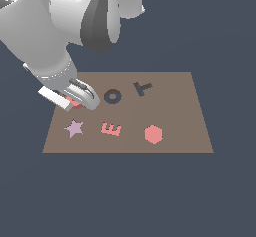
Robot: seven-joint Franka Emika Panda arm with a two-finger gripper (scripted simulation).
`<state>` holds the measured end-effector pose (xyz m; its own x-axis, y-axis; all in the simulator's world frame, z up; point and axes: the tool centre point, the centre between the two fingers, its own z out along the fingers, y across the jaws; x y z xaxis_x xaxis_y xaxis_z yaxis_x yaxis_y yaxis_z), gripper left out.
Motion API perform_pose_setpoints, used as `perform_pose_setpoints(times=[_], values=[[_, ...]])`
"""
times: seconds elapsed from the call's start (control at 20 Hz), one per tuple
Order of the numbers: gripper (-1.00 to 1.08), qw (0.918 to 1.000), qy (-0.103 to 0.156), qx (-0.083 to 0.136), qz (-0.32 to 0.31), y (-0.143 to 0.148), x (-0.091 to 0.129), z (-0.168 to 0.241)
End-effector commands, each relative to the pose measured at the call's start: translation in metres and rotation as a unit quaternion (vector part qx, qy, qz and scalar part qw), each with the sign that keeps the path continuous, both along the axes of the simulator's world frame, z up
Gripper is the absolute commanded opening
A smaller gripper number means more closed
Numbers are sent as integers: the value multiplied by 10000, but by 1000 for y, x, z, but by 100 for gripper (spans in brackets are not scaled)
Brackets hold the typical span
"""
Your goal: Insert a designated object into the corresponding slot on a board.
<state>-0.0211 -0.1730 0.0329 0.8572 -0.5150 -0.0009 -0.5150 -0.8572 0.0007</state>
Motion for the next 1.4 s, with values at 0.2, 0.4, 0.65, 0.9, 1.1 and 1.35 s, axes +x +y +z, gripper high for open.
perform_pose_setpoints(times=[0.2, 0.4, 0.65, 0.9, 1.1, 1.35], values=[[-100, 10000, -5, 0, -4, 0, 0, -3], [-100, 10000, -5, 0, -4, 0, 0, -3], [-100, 10000, -7, 2, -2, 1, 0, -2], [-100, 10000, -6, 2, 58, 15, -2, -1], [-100, 9999, -4, 2, 170, 43, -6, 1], [-100, 9994, 0, 2, 353, 88, -14, 5]])
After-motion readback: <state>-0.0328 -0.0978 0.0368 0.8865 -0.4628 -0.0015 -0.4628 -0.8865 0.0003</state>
